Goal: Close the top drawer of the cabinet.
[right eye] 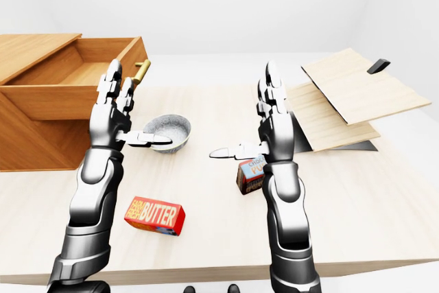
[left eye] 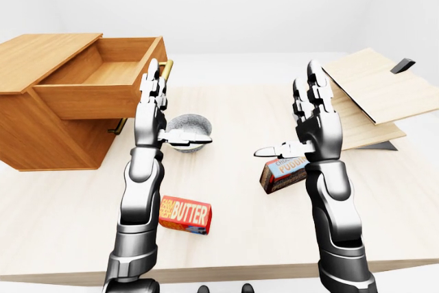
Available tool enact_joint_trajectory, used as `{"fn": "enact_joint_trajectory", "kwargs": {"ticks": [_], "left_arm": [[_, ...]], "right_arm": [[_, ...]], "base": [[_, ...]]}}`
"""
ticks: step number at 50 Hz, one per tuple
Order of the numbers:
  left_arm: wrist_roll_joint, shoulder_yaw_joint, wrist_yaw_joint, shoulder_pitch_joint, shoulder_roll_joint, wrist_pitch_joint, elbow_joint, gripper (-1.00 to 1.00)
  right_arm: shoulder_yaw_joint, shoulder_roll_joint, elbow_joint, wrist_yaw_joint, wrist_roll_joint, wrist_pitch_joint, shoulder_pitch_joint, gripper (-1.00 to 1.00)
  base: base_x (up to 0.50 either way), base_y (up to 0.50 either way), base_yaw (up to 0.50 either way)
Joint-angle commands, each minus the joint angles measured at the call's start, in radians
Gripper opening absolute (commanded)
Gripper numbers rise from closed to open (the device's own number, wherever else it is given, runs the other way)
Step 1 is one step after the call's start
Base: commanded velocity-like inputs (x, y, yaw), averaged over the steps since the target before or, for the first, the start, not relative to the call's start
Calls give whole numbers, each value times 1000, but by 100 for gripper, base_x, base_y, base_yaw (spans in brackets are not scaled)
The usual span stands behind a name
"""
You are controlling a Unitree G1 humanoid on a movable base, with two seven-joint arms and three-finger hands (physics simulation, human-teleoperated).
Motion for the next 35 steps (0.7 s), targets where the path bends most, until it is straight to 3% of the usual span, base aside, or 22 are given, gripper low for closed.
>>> {"fn": "enact_joint_trajectory", "kwargs": {"ticks": [1,22,35], "left_arm": [[28,-2,5,-5,11,0,15,100],[447,-8,37,-114,83,0,247,100],[551,9,72,-164,114,0,335,100]], "right_arm": [[1,0,3,-1,1,0,-5,100],[-3,-3,-8,2,4,0,-1,100],[0,-1,-1,-2,0,0,-5,100]], "base": [[0,0,0],[0,0,0],[0,0,0]]}}
